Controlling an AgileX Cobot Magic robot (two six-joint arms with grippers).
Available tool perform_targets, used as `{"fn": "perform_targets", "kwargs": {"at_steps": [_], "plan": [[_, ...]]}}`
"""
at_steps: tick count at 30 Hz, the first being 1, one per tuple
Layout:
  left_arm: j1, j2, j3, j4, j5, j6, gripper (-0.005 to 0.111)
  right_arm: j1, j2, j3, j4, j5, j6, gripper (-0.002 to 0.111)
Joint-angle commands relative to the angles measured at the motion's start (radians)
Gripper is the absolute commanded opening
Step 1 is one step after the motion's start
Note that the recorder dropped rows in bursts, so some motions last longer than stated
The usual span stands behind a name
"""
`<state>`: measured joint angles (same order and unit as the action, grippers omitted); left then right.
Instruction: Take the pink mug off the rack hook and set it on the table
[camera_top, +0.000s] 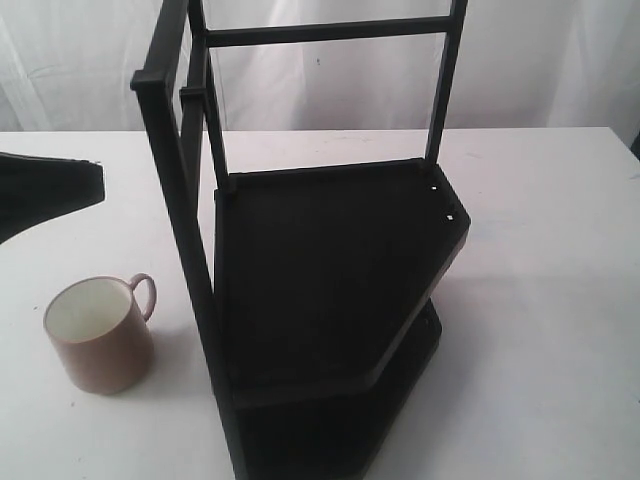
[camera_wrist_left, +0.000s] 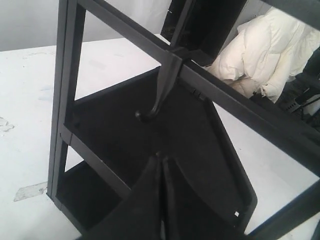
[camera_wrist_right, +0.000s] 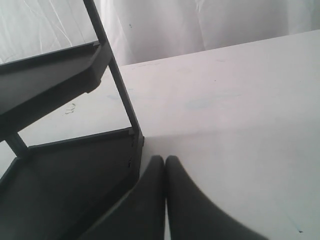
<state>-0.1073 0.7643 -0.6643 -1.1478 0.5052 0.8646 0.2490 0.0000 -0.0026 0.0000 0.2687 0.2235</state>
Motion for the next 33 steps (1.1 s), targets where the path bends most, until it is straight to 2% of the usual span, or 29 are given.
{"fn": "perform_targets", "kwargs": {"at_steps": [1, 5, 9, 12, 16, 19, 26, 33], "plan": [[-0.048, -0.015, 0.005, -0.017, -0.025, 0.047, 0.0, -0.001, 0.0, 0.003, 0.0, -0.006, 0.003, 0.0], [-0.135, -0.056, 0.005, 0.004, -0.162, 0.113, 0.0, -0.001, 0.0, 0.003, 0.0, -0.004, 0.005, 0.0], [-0.137, -0.096, 0.007, 0.112, -0.199, 0.091, 0.0, -0.001, 0.0, 0.003, 0.0, -0.004, 0.005, 0.0], [-0.137, -0.118, 0.007, 0.269, -0.209, -0.059, 0.0, -0.001, 0.0, 0.003, 0.0, -0.004, 0.005, 0.0], [-0.137, -0.148, 0.056, 0.488, -0.266, -0.353, 0.0, -0.001, 0.0, 0.003, 0.0, -0.004, 0.005, 0.0], [-0.137, -0.171, 0.11, 0.586, -0.331, -0.503, 0.0, -0.001, 0.0, 0.003, 0.0, -0.006, 0.005, 0.0], [-0.137, -0.221, 0.254, 0.836, -0.538, -0.714, 0.0, -0.001, 0.0, 0.003, 0.0, -0.006, 0.005, 0.0], [-0.137, -0.311, 0.39, 0.843, -0.662, -0.722, 0.0, -0.001, 0.0, 0.003, 0.0, -0.004, 0.005, 0.0]]}}
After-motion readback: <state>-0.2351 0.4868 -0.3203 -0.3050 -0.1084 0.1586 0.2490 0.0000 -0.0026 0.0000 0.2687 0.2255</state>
